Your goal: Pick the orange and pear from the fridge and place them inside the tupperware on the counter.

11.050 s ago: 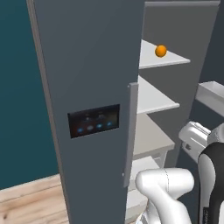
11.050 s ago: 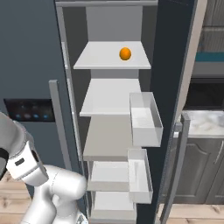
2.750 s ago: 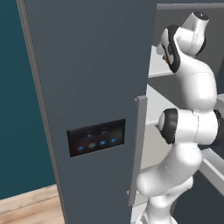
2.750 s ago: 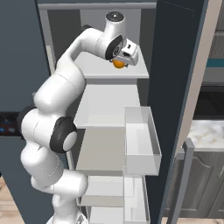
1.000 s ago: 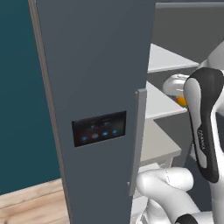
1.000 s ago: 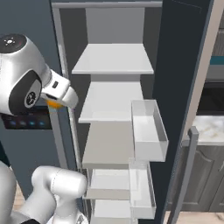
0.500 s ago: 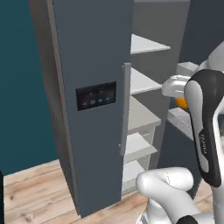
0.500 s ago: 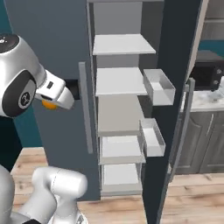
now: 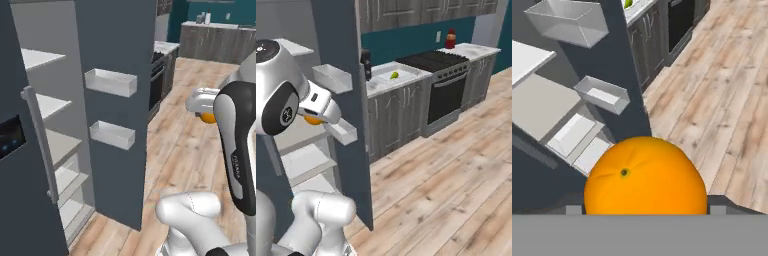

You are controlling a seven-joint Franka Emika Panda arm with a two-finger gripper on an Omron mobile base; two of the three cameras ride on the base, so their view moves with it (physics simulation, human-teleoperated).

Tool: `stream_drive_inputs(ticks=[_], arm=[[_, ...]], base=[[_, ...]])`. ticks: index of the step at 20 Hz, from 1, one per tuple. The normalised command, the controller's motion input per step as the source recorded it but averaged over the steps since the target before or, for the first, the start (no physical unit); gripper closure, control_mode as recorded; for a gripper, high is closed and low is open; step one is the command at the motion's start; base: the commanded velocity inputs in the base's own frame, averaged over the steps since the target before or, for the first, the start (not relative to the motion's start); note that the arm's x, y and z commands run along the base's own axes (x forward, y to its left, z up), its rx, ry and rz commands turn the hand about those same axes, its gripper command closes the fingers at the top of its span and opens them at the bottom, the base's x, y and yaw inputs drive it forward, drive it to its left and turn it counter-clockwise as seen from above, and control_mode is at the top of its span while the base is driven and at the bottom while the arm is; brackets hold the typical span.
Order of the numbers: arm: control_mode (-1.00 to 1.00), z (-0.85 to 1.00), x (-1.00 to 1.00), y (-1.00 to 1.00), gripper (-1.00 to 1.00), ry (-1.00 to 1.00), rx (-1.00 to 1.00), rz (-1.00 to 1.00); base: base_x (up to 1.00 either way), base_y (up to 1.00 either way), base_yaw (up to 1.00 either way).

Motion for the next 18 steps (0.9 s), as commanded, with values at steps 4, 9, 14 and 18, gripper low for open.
stream_drive_inputs(ticks=[4, 9, 14, 18], arm=[[1.0, 0.0, 0.0, 0.0, 1.0, 0.0, 0.0, 0.0], [1.0, 0.0, 0.0, 0.0, 1.0, 0.0, 0.0, 0.0], [1.0, 0.0, 0.0, 0.0, 1.0, 0.0, 0.0, 0.0], [1.0, 0.0, 0.0, 0.0, 1.0, 0.0, 0.0, 0.0]], base=[[0.18, -0.16, -0.98], [0.6, -0.27, -0.49], [0.84, -0.31, -0.09], [0.99, -0.35, 0.18]])
